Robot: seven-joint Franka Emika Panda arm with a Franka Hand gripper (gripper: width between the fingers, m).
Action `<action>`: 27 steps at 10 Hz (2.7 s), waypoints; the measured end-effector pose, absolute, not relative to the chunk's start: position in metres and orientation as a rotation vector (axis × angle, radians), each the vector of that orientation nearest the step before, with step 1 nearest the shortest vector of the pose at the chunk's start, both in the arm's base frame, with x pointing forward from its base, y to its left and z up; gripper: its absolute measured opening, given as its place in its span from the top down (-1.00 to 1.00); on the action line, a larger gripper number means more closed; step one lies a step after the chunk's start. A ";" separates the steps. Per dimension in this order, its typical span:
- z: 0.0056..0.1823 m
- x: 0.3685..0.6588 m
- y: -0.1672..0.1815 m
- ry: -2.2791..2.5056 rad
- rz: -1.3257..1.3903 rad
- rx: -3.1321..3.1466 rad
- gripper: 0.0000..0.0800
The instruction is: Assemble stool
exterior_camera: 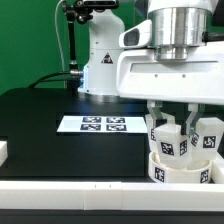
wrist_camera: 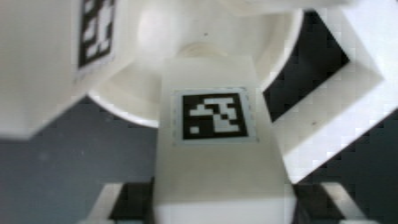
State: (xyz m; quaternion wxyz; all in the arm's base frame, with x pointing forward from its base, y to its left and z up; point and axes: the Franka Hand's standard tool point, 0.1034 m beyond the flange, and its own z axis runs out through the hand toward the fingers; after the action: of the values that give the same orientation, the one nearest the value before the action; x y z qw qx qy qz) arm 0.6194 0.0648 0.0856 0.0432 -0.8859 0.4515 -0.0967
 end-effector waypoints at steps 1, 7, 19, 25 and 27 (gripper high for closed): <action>0.086 0.619 0.070 1.522 -0.282 -2.612 0.16; 0.084 0.617 0.090 2.066 -0.172 -2.091 0.16; 0.096 0.618 0.093 2.355 0.010 -1.679 -0.52; 0.103 0.619 0.093 1.848 -0.085 -2.292 -0.62; 0.107 0.621 0.098 1.549 -0.104 -2.574 -0.62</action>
Offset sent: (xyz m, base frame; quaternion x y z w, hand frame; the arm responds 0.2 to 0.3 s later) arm 0.0019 0.0160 0.0010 0.0066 -0.0229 0.2597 0.9654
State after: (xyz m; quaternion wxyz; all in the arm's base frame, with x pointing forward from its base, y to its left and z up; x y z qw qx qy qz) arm 0.6207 0.0977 0.1073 0.0675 -0.8544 0.5141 -0.0345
